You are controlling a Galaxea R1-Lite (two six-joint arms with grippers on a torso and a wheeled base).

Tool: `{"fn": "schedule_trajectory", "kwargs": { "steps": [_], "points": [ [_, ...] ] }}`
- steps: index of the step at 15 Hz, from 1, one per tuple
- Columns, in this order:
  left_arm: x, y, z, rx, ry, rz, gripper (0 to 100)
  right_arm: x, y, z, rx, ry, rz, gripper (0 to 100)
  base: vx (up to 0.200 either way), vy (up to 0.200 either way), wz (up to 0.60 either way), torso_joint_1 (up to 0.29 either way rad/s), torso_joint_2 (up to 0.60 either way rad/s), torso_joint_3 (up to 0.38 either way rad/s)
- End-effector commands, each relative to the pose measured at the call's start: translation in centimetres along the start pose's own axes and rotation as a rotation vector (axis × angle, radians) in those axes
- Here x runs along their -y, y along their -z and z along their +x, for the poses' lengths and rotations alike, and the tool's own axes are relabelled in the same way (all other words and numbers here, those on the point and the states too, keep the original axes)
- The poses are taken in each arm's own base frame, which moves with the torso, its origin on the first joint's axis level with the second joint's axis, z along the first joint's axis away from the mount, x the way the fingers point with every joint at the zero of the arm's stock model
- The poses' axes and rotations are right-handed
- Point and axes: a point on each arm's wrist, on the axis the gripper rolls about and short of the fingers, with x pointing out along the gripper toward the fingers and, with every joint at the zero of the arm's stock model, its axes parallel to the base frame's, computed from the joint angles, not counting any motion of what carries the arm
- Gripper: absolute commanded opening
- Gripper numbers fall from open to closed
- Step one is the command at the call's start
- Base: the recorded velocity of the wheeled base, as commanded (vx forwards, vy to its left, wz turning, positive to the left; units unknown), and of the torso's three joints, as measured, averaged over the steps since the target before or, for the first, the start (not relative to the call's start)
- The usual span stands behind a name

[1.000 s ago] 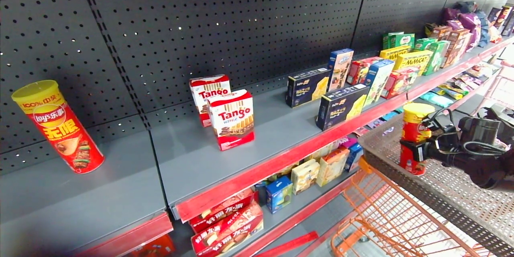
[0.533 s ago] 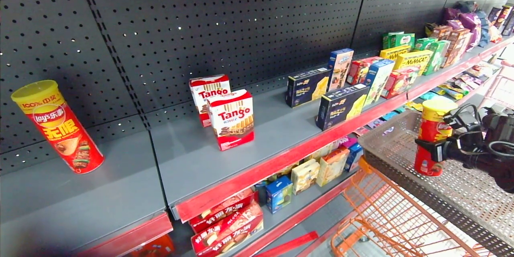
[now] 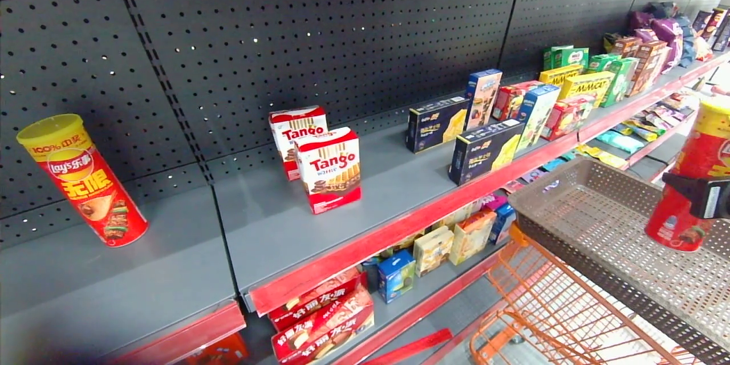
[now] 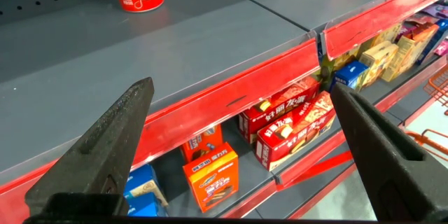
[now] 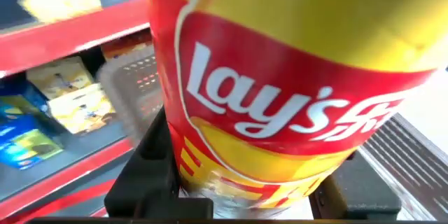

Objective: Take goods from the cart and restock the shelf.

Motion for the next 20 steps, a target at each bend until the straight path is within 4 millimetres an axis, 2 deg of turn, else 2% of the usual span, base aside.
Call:
{"fn": "schedule_trajectory", "kwargs": {
  "steps": [1,2,5,10,12,16,20],
  "points": [
    [0.0,0.0,0.0,-0.001,0.0,0.0,100,-3.1,-1.8,-12.0,0.116,0.044,0.001,0,0.0,0.0,0.0,0.0,0.0,0.0],
    [0.0,0.0,0.0,-0.001,0.0,0.0,100,-3.0,-1.4,-14.0,0.119,0.08,-0.014,0,0.0,0.0,0.0,0.0,0.0,0.0],
    [0.0,0.0,0.0,-0.001,0.0,0.0,100,-2.5,0.2,-17.3,0.045,0.196,-0.06,0,0.0,0.0,0.0,0.0,0.0,0.0],
    [0.0,0.0,0.0,-0.001,0.0,0.0,100,-2.2,0.1,-17.8,0.057,0.254,-0.054,0,0.0,0.0,0.0,0.0,0.0,0.0],
    [0.0,0.0,0.0,-0.001,0.0,0.0,100,-2.3,-0.3,-17.9,0.079,0.211,-0.079,0,0.0,0.0,0.0,0.0,0.0,0.0],
    [0.0,0.0,0.0,-0.001,0.0,0.0,100,-3.0,0.5,-17.6,0.07,0.105,-0.092,0,0.0,0.0,0.0,0.0,0.0,0.0],
    [0.0,0.0,0.0,-0.001,0.0,0.0,100,-3.3,2.7,-17.7,0.05,0.09,-0.099,0,0.0,0.0,0.0,0.0,0.0,0.0]
  ]
}}
